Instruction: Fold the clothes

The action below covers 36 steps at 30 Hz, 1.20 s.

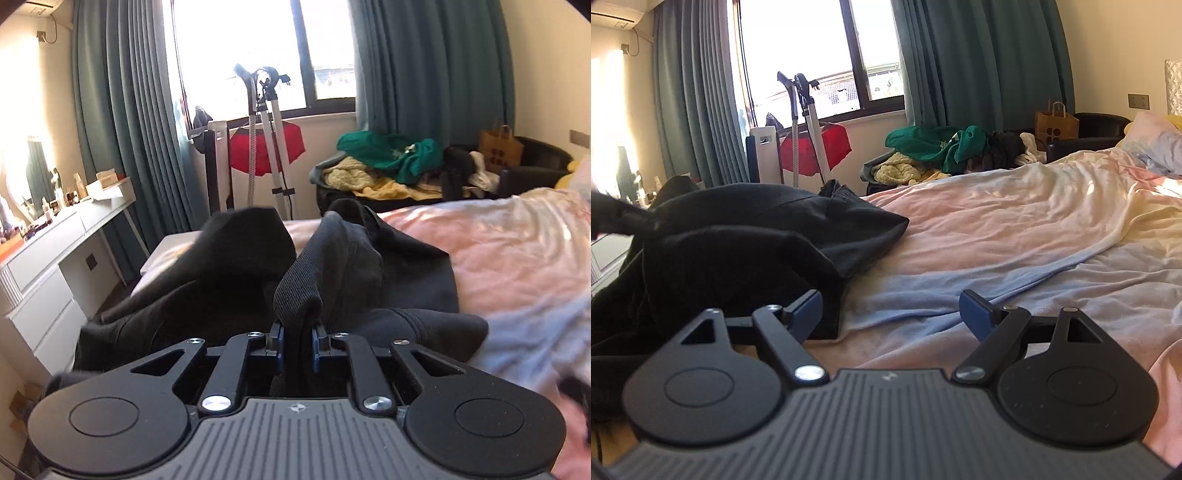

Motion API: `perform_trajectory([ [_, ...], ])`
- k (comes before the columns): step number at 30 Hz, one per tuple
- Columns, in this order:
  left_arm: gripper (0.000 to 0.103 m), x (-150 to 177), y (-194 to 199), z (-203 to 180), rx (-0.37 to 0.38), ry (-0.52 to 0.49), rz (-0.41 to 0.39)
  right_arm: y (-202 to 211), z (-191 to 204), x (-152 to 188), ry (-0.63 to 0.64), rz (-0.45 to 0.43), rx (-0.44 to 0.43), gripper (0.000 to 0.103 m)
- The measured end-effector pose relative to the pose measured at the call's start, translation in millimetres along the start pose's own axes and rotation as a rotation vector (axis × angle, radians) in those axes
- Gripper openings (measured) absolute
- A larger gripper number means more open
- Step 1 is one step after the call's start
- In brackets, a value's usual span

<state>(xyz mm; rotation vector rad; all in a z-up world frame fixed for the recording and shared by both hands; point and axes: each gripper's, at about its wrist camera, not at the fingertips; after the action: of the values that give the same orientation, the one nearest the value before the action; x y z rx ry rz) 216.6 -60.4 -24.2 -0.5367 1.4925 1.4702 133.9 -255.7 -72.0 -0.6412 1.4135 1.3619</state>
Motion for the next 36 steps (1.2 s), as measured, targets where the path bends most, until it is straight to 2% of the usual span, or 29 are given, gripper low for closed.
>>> perform_trajectory([
  [4, 0.016, 55.7, 24.2, -11.5, 0.021, -0.042, 0.006, 6.8, -3.7, -3.4, -0.052, 0.022, -0.053, 0.083],
  [7, 0.021, 70.9, 31.6, -11.5, 0.026, -0.027, -0.036, 11.1, -3.9, -4.4, -0.06, 0.03, -0.063, 0.083],
  [9, 0.031, 67.9, 37.1, -10.5, 0.048, -0.009, -0.06, 12.7, -4.4, -4.9, -0.06, 0.034, -0.057, 0.083],
  [11, 0.052, 58.7, 42.5, -11.3, 0.085, -0.01, -0.072, 12.1, -9.8, -5.7, -0.082, 0.04, -0.044, 0.083],
  [16, 0.078, 18.9, 40.0, -24.5, 0.132, -0.074, -0.156, 4.2, -27.0, -8.2, -0.176, 0.067, -0.013, 0.083],
  [17, 0.08, 8.6, 31.4, -29.2, 0.13, -0.088, -0.161, 2.2, -29.4, -8.0, -0.19, 0.073, -0.014, 0.083],
  [19, 0.079, -14.4, 1.0, -38.7, 0.113, -0.111, -0.12, -1.5, -31.4, -7.0, -0.205, 0.082, -0.019, 0.083],
  [23, 0.075, -60.9, -86.4, -46.8, 0.084, -0.053, 0.063, -10.2, -31.8, -4.1, -0.207, 0.095, -0.028, 0.083],
  [28, 0.075, -95.1, -188.4, -45.0, -0.116, -0.005, 0.259, -24.8, -37.5, -0.6, -0.236, 0.122, -0.02, 0.083],
  [30, 0.074, -100.5, -220.1, -36.3, -0.148, 0.045, 0.314, -31.5, -39.5, 1.2, -0.248, 0.134, -0.02, 0.083],
  [33, 0.053, -97.6, -246.3, -26.1, -0.133, 0.118, 0.38, -41.9, -40.5, 5.5, -0.252, 0.153, -0.022, 0.083],
  [35, 0.025, -90.8, -247.3, -25.9, -0.126, 0.123, 0.374, -48.6, -40.9, 8.0, -0.253, 0.165, -0.02, 0.083],
  [36, 0.019, -88.4, -242.4, -29.9, -0.12, 0.097, 0.354, -51.5, -41.3, 8.9, -0.256, 0.17, -0.019, 0.083],
])
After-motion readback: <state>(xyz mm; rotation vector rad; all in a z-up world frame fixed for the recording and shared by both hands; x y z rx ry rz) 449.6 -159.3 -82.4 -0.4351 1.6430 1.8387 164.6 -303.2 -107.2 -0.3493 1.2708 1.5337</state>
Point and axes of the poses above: each gripper's, at about its wrist camera, not at the fingertips, and y roughly against the way its jaws point, z to its left, x to its underside, and after that the axes turned 5 degrees about x, right-handed
